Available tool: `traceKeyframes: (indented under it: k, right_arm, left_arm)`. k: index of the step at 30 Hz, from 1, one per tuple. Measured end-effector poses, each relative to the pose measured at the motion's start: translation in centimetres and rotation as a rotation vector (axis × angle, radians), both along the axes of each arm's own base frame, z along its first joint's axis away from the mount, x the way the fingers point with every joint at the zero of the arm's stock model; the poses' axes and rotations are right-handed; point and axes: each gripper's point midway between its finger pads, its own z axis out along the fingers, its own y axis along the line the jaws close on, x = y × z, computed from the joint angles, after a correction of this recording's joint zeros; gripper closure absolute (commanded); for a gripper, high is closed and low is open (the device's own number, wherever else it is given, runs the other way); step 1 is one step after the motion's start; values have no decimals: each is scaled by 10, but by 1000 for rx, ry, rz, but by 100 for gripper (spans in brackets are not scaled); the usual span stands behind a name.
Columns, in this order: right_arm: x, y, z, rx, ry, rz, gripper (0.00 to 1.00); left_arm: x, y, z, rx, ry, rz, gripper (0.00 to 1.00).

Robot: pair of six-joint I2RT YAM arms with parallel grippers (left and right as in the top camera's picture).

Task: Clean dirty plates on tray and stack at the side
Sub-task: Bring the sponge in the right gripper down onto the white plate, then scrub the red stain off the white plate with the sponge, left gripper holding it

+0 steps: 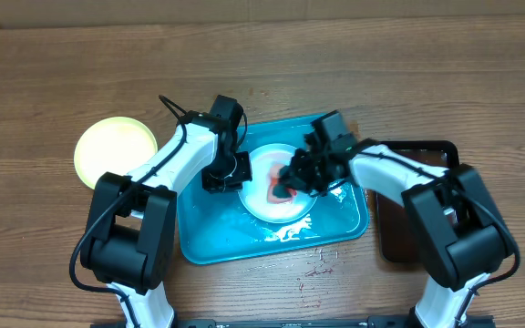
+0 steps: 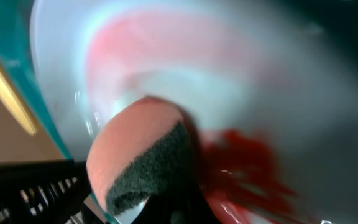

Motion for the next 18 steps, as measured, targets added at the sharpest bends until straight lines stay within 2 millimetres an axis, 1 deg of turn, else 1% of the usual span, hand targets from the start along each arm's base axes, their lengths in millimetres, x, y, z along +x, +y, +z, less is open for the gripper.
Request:
traceKeyframes:
  k: [1,5,8,11,14,16,18]
  right_arm:
    - [1,-5,0,-11,9,-11,96]
    - [13,-39,1,-98,40,-65,96]
    - [19,-51,4,-147,29,-62,96]
    - [20,-53,5,-177,5,-39,96]
    - [23,-49,5,-180,-30,-11,96]
    - [31,-40,9,-153,-91,14,96]
    - [40,-25,16,-109,-162,46,96]
  left_arm:
    - [0,-1,0,-3,-1,-2,96]
    - [0,-2,0,-4,-1,-4,96]
    - [0,-5,1,-18,-3,-6,96]
    - [0,-6,1,-24,-2,-8,96]
    - [0,-6,1,-23,-1,-8,96]
    - [-1,-5,1,-22,2,-7,96]
    - [-1,-5,-1,-21,6,-6,96]
